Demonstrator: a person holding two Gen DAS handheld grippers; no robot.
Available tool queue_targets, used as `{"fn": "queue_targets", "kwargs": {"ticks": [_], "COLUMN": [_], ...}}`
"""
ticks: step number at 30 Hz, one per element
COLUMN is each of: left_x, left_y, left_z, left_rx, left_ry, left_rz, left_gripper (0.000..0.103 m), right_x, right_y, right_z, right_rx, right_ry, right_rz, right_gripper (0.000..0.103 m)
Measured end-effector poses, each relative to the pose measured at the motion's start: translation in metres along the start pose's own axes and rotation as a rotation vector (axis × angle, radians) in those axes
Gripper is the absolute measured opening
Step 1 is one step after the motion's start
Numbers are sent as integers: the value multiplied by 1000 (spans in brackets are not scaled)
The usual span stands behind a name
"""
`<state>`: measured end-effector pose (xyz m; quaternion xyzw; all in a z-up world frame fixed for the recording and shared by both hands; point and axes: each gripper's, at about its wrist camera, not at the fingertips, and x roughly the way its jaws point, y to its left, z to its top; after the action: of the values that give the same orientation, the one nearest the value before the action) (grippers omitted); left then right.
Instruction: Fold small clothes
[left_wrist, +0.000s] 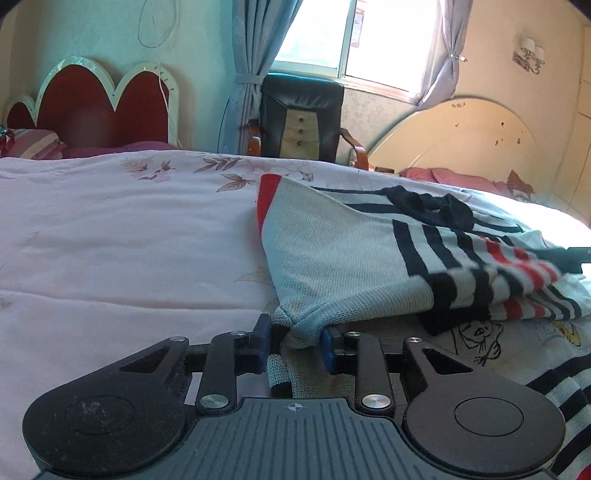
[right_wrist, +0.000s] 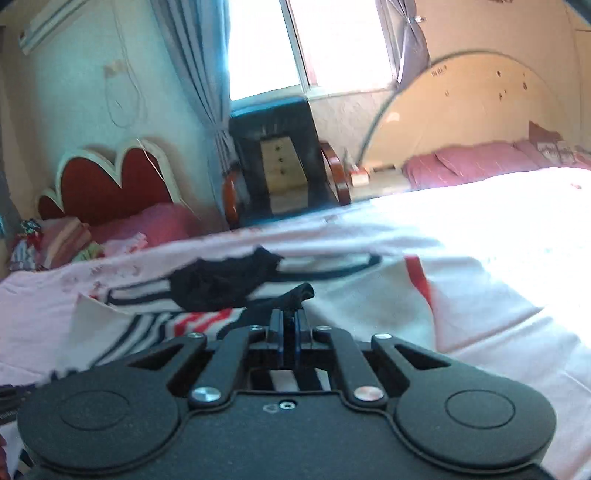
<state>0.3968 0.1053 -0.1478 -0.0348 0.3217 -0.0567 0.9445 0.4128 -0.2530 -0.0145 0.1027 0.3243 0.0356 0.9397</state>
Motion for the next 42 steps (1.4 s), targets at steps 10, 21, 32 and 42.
{"fn": "queue_targets", "kwargs": {"ticks": [10, 21, 32, 42], "left_x": [-10, 3, -53, 16], "left_y": [0, -15, -21, -70], "left_z": [7, -4, 15, 24], "left_rx": [26, 41, 19, 129], "left_ry": [-21, 16, -90, 41], "left_rz": [-6, 46, -25, -82], "left_gripper": [28, 28, 78, 81], "right_x": [11, -4, 5, 45], "right_y": [-10, 7, 2, 21], "right_z": [-17, 3, -15, -27], "right_rx": [20, -181, -106, -181], "right_ry": [20, -149, -8, 129], "right_rz": [14, 13, 25, 16], "right_gripper": [6, 6, 16, 10]}}
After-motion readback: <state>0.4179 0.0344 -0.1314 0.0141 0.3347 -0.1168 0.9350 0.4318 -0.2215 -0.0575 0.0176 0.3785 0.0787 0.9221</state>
